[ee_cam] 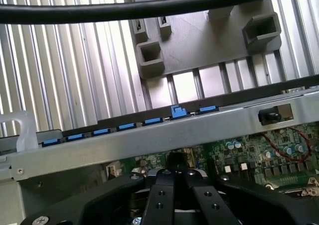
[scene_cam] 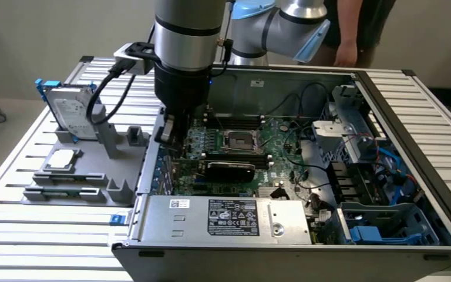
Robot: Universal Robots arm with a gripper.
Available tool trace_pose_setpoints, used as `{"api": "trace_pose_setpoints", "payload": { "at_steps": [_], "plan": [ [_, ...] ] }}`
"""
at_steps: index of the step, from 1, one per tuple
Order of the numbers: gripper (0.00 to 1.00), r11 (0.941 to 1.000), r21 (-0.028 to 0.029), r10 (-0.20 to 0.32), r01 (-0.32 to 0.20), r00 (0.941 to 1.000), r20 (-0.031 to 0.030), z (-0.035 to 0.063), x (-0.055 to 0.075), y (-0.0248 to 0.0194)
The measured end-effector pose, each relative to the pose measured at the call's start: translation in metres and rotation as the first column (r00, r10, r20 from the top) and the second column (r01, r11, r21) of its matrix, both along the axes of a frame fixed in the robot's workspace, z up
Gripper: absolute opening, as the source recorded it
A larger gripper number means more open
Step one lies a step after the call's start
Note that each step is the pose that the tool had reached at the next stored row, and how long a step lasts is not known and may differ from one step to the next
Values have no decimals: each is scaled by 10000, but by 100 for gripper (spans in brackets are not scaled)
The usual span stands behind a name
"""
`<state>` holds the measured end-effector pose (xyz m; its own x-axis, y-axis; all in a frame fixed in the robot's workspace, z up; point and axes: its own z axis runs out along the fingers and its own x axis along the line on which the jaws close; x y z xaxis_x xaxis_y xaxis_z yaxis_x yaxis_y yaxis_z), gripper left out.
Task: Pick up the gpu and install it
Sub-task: 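Insert the gpu into the slot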
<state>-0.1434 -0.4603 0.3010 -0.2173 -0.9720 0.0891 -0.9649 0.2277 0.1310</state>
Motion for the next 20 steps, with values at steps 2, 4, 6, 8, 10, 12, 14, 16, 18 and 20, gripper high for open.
{"api": "trace_pose_setpoints", "payload": {
  "at_steps": [2,4,6,8,10,12,14,16,18,20],
  "plan": [
    [11,9999,1,-120,120,9999,0,0,0,5],
    [11,9997,1,-241,241,9997,0,0,0,10],
    [11,9993,1,-365,365,9993,0,-1,0,14],
    [11,9988,0,-496,496,9988,0,0,0,17],
    [11,9980,1,-637,637,9980,1,-1,0,20],
    [11,9970,2,-768,768,9970,1,-1,-1,22],
    [11,9960,3,-888,888,9960,1,-1,0,23],
    [11,9950,1,-1001,1001,9950,1,-1,-1,24],
    [11,9941,1,-1086,1086,9941,0,-1,0,25],
    [11,9933,0,-1157,1157,9933,0,0,0,25]
  ]
}}
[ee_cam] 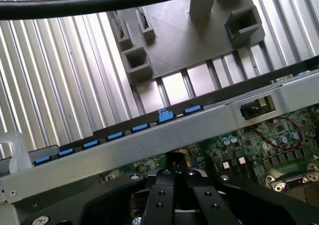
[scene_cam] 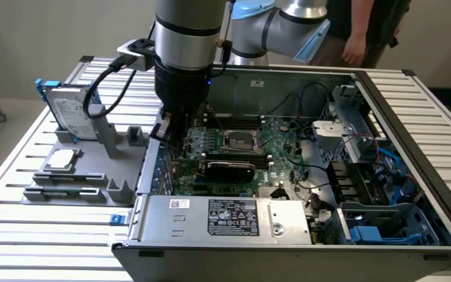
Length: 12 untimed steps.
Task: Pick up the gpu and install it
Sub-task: 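Insert the gpu into the slot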
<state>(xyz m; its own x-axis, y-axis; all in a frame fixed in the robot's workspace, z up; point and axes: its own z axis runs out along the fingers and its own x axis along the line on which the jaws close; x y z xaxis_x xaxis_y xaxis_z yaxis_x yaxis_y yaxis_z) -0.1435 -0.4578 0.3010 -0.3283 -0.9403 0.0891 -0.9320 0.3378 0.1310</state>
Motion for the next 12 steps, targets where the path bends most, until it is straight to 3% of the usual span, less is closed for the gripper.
{"api": "trace_pose_setpoints", "payload": {
  "at_steps": [12],
  "plan": [
    [11,9999,-16,-169,169,9999,-1,-9,-23,0]
  ]
}}
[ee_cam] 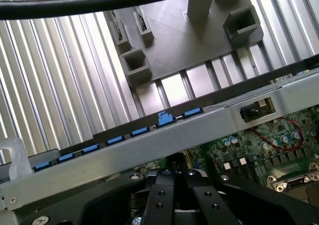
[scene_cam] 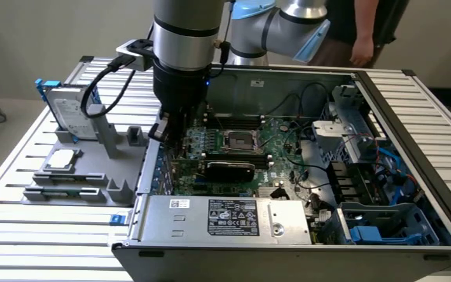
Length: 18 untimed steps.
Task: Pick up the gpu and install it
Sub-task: 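Insert the gpu into the slot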
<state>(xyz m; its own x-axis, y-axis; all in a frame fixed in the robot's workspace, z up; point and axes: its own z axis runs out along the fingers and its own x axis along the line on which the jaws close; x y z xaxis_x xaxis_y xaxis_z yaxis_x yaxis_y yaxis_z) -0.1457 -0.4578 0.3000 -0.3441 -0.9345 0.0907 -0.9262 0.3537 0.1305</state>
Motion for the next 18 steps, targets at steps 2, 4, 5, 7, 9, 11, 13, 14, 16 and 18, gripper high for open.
{"api": "trace_pose_setpoints", "payload": {
  "at_steps": [2,4,5,7,9,11,13,14,16,18],
  "plan": [
    [11,10000,-9,-47,47,10000,1,-4,1,2],
    [11,9999,-17,-100,100,9999,2,-8,1,4],
    [11,9999,-22,-129,129,9999,1,-12,1,5],
    [11,9998,-33,-198,198,9998,1,-20,0,7],
    [11,9996,-46,-264,264,9997,1,-27,1,10],
    [11,9994,-60,-331,331,9995,2,-35,1,13],
    [11,9992,-76,-398,398,9992,3,-42,1,16],
    [11,9990,-85,-434,434,9991,4,-46,1,18],
    [11,9987,-102,-494,494,9988,5,-52,1,21],
    [11,9984,-112,-547,547,9985,7,-52,1,22]
  ]
}}
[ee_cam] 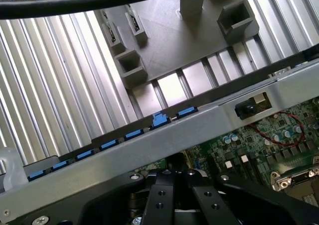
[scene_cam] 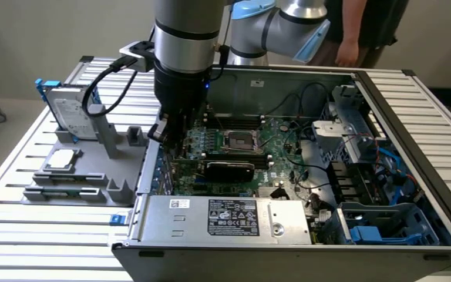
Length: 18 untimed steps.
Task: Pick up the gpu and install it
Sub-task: 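Insert the gpu into the slot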
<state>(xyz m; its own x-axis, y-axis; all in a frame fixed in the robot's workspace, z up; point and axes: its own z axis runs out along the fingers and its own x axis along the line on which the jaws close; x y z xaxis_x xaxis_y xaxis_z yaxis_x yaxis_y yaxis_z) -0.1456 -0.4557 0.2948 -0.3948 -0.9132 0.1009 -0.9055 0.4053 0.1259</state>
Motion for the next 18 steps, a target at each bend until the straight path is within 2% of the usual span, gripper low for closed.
{"api": "trace_pose_setpoints", "payload": {
  "at_steps": [13,16,18],
  "plan": [
    [11,9999,-55,-140,140,9999,-2,50,91,0],
    [11,9999,-55,-156,156,9999,-2,99,134,1],
    [11,9999,-54,-160,160,9999,-1,167,159,1]
  ]
}}
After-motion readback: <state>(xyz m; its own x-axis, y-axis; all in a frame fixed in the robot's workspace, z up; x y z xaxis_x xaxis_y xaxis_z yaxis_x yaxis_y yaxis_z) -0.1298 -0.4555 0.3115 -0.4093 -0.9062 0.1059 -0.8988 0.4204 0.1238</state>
